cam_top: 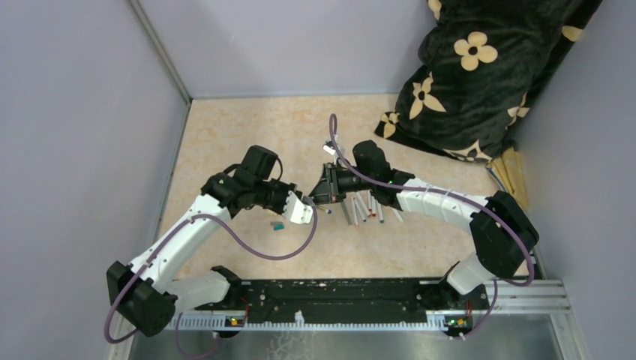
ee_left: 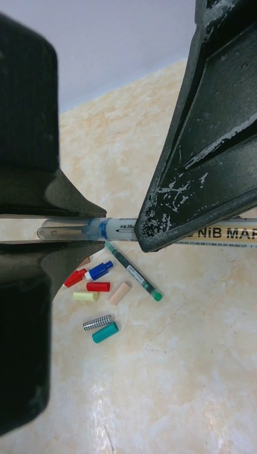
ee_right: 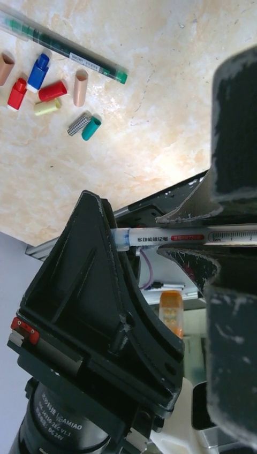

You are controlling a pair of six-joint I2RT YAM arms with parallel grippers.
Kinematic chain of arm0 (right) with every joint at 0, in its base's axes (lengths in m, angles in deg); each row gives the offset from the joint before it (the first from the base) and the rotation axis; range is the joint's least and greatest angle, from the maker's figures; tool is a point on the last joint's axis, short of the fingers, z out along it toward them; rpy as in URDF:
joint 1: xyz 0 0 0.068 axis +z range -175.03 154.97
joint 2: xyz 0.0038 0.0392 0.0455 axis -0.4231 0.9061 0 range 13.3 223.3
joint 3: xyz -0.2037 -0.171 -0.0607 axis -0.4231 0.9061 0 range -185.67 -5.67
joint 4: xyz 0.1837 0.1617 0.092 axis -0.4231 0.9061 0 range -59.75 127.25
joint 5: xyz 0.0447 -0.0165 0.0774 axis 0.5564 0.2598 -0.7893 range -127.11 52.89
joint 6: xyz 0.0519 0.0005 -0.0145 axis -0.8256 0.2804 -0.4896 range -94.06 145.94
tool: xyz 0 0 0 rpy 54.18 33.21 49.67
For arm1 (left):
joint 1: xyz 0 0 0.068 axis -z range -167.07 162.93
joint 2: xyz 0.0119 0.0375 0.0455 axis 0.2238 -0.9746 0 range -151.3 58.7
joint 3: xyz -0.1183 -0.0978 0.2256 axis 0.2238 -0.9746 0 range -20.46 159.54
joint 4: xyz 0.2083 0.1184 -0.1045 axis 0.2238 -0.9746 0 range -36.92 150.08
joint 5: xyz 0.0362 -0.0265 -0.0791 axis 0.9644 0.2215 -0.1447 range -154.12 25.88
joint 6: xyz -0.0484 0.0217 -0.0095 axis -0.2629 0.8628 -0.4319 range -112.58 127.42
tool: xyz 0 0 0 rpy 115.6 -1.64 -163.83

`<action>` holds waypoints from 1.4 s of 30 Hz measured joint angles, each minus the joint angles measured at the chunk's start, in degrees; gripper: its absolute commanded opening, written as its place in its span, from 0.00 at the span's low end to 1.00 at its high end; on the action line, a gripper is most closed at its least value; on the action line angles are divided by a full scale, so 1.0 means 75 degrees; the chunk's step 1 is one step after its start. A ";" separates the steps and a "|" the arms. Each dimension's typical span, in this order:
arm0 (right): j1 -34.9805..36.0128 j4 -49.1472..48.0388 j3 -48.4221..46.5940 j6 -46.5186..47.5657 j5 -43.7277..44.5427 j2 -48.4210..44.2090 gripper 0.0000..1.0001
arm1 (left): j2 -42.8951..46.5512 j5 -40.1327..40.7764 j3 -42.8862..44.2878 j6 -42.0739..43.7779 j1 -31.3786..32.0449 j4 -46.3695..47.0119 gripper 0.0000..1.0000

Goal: Open the pen caps

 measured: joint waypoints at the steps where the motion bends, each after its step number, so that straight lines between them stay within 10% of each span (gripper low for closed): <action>1: 0.0000 0.0029 0.0000 0.0079 -0.0029 0.0000 0.00 | -0.0006 -0.0052 0.0006 -0.0096 0.0000 -0.0044 0.40; 5: 0.0052 0.0396 -0.0009 0.0720 -0.0117 -0.0050 0.00 | -0.0256 -0.0437 0.0335 -0.0667 -0.0003 -0.0428 0.57; 19: 0.0122 0.0970 0.0460 0.3060 0.0154 -0.1448 0.00 | -0.0953 -0.2634 0.1326 -0.2008 -0.0026 -0.1883 0.51; 31: 0.0166 0.1271 0.0458 0.3485 0.0192 -0.1652 0.00 | -0.1113 -0.2836 0.1498 -0.3008 -0.0035 -0.1574 0.00; 34: 0.0166 0.1311 0.0458 0.3590 0.0274 -0.1676 0.01 | -0.1125 -0.2725 0.1498 -0.2987 -0.0020 -0.1521 0.00; 37: 0.0166 0.1326 0.0458 0.3622 0.0332 -0.1676 0.32 | -0.1183 -0.2687 0.1498 -0.2975 -0.0017 -0.1486 0.00; 42: 0.0172 0.1326 0.0458 0.3555 0.0408 -0.1676 0.33 | -0.1332 -0.2524 0.1510 -0.3031 -0.0029 -0.1486 0.00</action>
